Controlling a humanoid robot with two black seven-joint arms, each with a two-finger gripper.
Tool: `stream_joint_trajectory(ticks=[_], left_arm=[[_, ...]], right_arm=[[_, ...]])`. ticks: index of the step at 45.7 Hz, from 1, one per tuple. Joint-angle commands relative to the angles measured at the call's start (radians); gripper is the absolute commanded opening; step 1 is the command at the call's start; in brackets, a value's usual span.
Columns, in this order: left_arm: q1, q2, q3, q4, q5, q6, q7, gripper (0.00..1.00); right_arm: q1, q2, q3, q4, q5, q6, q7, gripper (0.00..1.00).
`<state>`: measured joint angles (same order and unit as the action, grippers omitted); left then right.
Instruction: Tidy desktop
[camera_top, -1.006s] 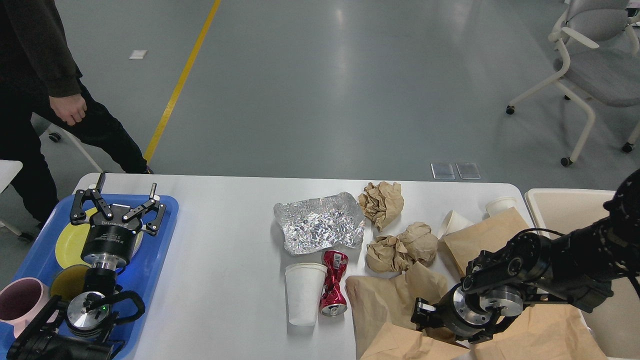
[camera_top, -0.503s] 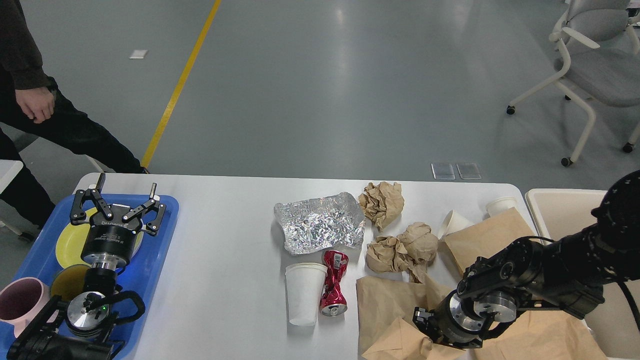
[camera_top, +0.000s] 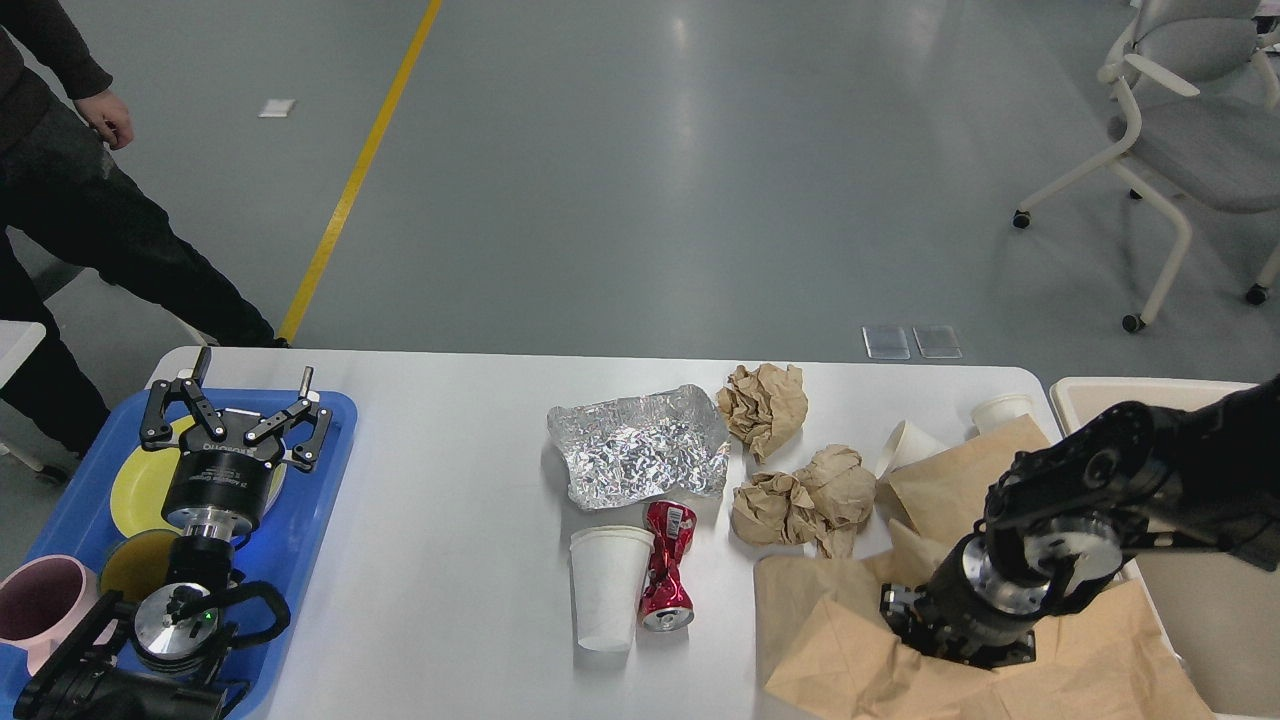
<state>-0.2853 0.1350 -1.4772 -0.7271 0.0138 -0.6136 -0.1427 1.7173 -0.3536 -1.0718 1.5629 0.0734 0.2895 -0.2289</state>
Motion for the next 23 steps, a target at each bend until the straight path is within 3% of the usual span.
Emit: stream_joint_trajectory(ticks=[1,9,13,17,23], left_arm=[[0.0,0.0,0.0,0.0,0.0,0.0,0.0,0.96],[0.0,0.0,0.0,0.0,0.0,0.0,0.0,0.96],[0.0,0.0,0.0,0.0,0.0,0.0,0.002,0.96],[0.0,0.0,0.0,0.0,0.0,0.0,0.002,0.96],[0.0,0.0,0.0,0.0,0.0,0.0,0.0,0.96]], right_arm=[[0.226,0.004,-0.1,0.075,0.051,0.089,0.0,0.0],[0.543,-0.028,-0.238,0.175,0.069,0.174,0.0,0.0],[0.686,-0.05,-0.295,0.182,0.071,0.281,-0.003,0.0],[0.777,-0.053,-0.358,0.182,0.072,0.367,-0.003,0.0],[0.837,-0.047,-0.442,0.182,0.072,0.376,-0.003,0.0]])
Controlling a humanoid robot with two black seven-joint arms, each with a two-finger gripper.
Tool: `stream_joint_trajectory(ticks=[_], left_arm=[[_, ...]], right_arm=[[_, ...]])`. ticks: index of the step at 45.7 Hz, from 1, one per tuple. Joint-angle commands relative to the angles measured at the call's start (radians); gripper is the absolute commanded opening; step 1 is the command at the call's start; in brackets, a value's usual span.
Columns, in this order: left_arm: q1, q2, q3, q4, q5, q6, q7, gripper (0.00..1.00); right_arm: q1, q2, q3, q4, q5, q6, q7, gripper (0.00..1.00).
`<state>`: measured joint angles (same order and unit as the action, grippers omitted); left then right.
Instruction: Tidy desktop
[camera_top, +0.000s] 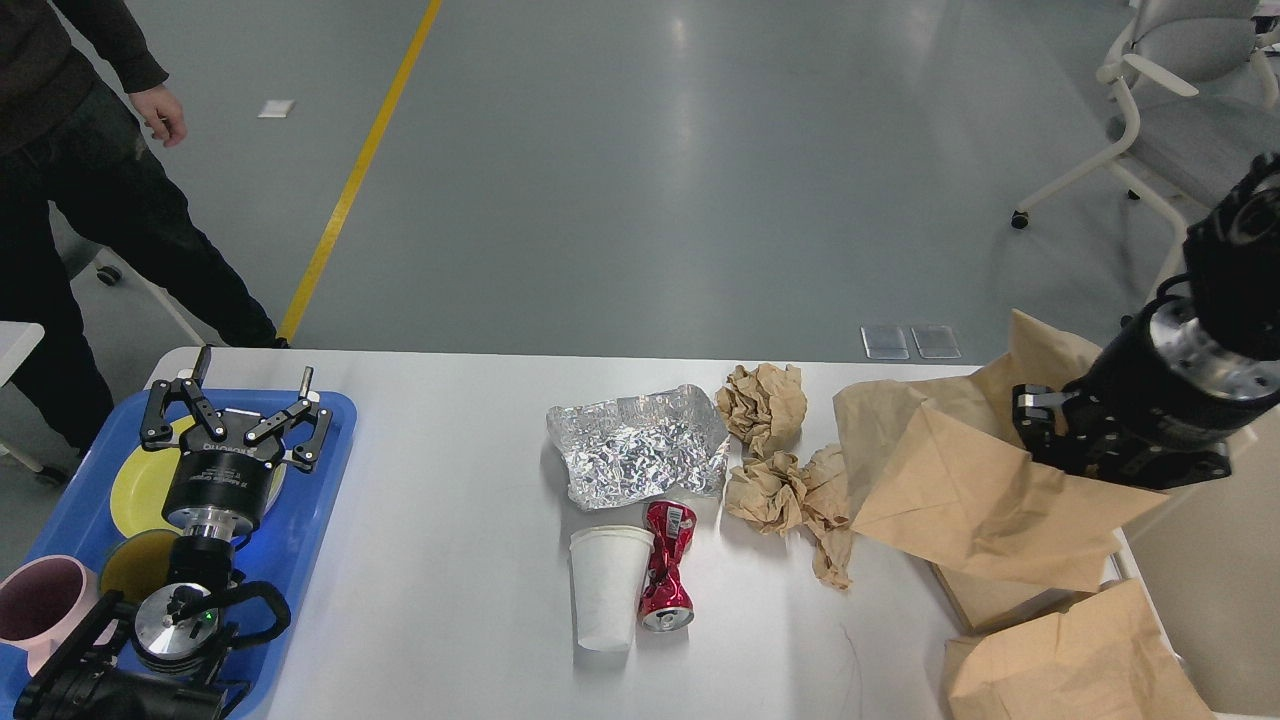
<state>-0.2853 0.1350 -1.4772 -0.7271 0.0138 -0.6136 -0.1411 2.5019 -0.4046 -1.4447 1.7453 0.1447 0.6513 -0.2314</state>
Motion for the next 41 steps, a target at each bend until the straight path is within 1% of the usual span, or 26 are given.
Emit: stream_joint_trajectory(ticks=[1,6,12,18,22,29,32,35,38,41], left_arm=[[0.0,0.0,0.0,0.0,0.0,0.0,0.0,0.96],[0.0,0.0,0.0,0.0,0.0,0.0,0.0,0.96],[0.0,0.0,0.0,0.0,0.0,0.0,0.0,0.96],[0.0,0.0,0.0,0.0,0.0,0.0,0.0,0.96],[0.0,0.0,0.0,0.0,0.0,0.0,0.0,0.96],[0.0,0.0,0.0,0.0,0.0,0.0,0.0,0.96],[0.002,0.0,0.0,0.0,0.0,0.0,-0.002,0.96],[0.002,0.0,0.0,0.0,0.0,0.0,-0.002,0.96],[0.002,0.0,0.0,0.0,0.0,0.0,-0.002,0.96],[0.002,0.0,0.0,0.0,0.0,0.0,-0.002,0.96]], right_arm=[[0.054,0.004,-0.078,0.0,0.001,0.014,0.0,0.0],[0.054,-0.005,-0.1,-0.003,0.003,-0.012,0.001,0.0],[0.041,-0.046,-0.187,-0.039,0.004,-0.117,0.0,0.0],[-0.024,-0.163,-0.249,-0.114,0.001,-0.229,-0.002,0.0],[-0.106,-0.25,-0.26,-0.226,-0.011,-0.246,-0.003,0.0],[-0.328,-0.362,-0.221,-0.446,-0.01,-0.286,-0.002,0.0],[-0.464,-0.413,-0.171,-0.523,-0.011,-0.36,-0.002,0.0],[-0.638,-0.441,-0.1,-0.588,-0.011,-0.464,-0.002,0.0],[-0.835,-0.435,-0.014,-0.688,-0.004,-0.553,-0.003,0.0],[-1.012,-0.415,0.081,-0.809,0.007,-0.593,-0.006,0.0]])
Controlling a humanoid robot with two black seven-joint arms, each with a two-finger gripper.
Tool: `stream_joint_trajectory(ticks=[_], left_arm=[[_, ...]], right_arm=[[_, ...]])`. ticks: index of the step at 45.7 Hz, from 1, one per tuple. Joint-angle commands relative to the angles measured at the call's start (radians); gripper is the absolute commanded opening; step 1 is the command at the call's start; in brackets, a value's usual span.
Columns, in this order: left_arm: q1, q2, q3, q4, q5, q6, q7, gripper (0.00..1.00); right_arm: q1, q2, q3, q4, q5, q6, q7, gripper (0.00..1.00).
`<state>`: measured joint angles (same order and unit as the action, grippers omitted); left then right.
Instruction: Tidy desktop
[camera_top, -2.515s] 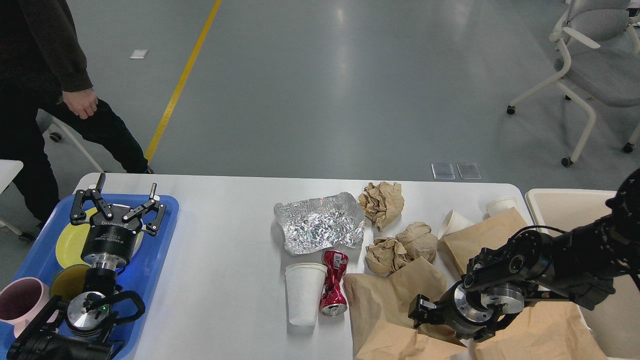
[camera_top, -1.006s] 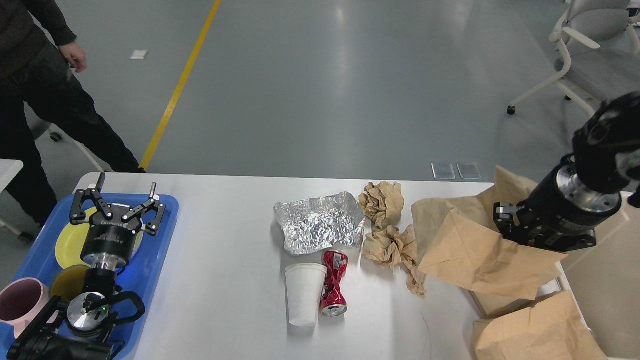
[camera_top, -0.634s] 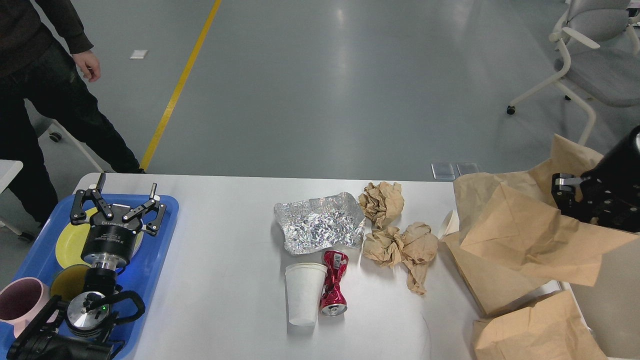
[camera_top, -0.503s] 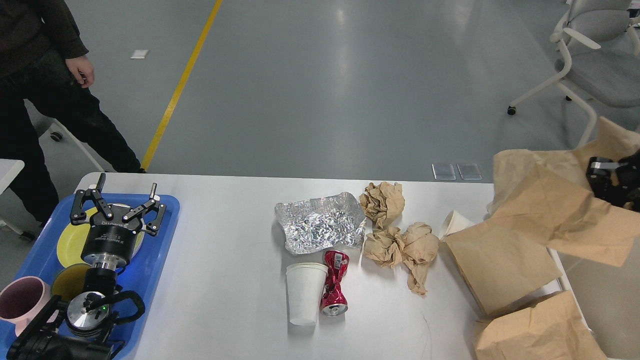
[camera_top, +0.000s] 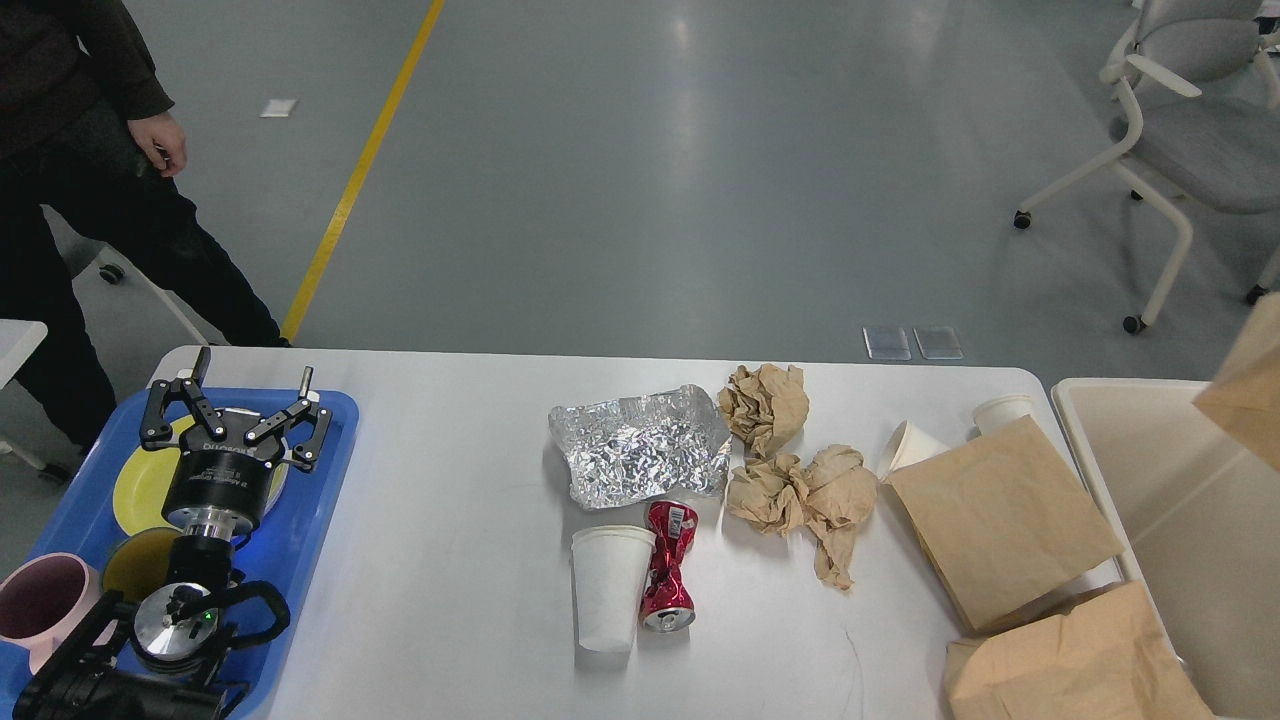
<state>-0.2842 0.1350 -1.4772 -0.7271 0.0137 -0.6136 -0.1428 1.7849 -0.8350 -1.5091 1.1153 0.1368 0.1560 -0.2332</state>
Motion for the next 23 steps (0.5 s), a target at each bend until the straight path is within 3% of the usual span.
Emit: stream_joint_trajectory(ticks=[1,14,19,23], left_arm=[[0.0,0.0,0.0,0.0,0.0,0.0,0.002,0.96],[0.0,0.0,0.0,0.0,0.0,0.0,0.0,0.96],[0.0,0.0,0.0,0.0,0.0,0.0,0.0,0.96],[0.0,0.0,0.0,0.0,0.0,0.0,0.002,0.96]], right_arm=[[-0.345,0.026,0.179,-0.222,0.015,-0.096,-0.006,0.0],[-1.057,0.278,0.657,-0.905,0.015,-0.116,-0.003,0.0],[-1.197,0.422,0.705,-1.104,0.015,-0.118,0.003,0.0],[-1.237,0.485,0.702,-1.151,0.015,-0.139,0.0,0.0]])
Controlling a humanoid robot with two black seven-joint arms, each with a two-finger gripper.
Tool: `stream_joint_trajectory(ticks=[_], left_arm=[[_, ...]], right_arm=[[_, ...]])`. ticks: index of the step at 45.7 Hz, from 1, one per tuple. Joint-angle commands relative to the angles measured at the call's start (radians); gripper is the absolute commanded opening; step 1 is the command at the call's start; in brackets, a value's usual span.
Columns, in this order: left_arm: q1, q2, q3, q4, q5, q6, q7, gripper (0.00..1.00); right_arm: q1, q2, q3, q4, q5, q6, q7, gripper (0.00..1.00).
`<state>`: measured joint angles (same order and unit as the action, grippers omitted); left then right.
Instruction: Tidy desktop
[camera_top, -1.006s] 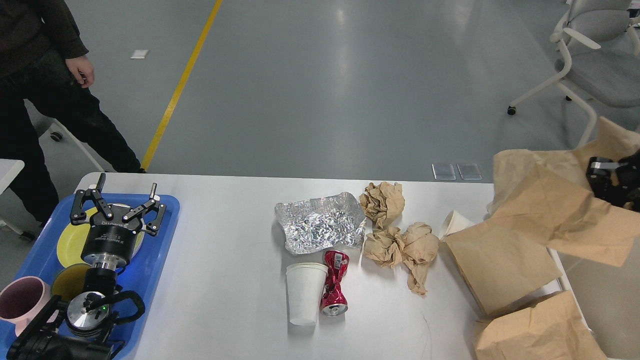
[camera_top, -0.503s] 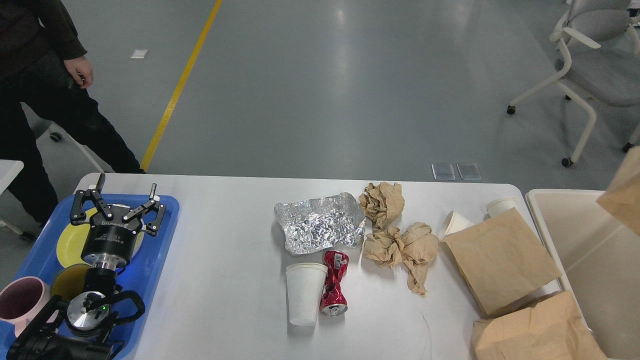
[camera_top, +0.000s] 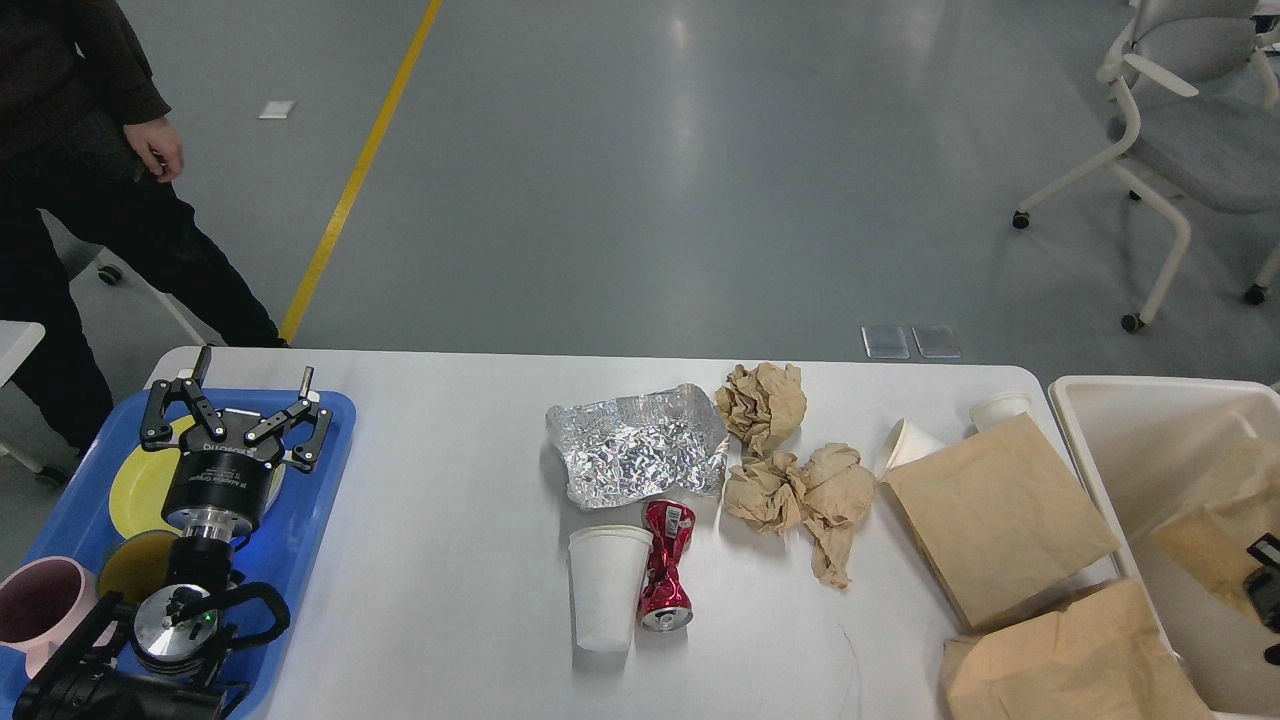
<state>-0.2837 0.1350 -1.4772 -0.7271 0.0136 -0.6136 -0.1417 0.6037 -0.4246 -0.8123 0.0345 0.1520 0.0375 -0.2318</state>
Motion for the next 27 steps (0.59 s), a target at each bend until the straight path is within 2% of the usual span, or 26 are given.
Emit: stream_joint_trajectory(ticks=[1,23,24,27], left_arm=[[0.0,0.0,0.0,0.0,0.0,0.0,0.001,0.96],[0.0,0.0,0.0,0.0,0.0,0.0,0.001,0.96],[0.0,0.0,0.0,0.0,0.0,0.0,0.001,0.96],[0.0,0.0,0.0,0.0,0.0,0.0,0.001,0.96]], right_arm=[[-0.056,0.079,0.005,-0.07,0.0,-0.03,-0.001,0.0],[-0.117,0.102,0.015,-0.07,0.0,-0.056,0.002,0.01],[-0.119,0.101,0.013,-0.07,0.0,-0.059,0.002,0.12],[-0.117,0.096,0.01,-0.071,0.0,-0.088,0.002,0.55]])
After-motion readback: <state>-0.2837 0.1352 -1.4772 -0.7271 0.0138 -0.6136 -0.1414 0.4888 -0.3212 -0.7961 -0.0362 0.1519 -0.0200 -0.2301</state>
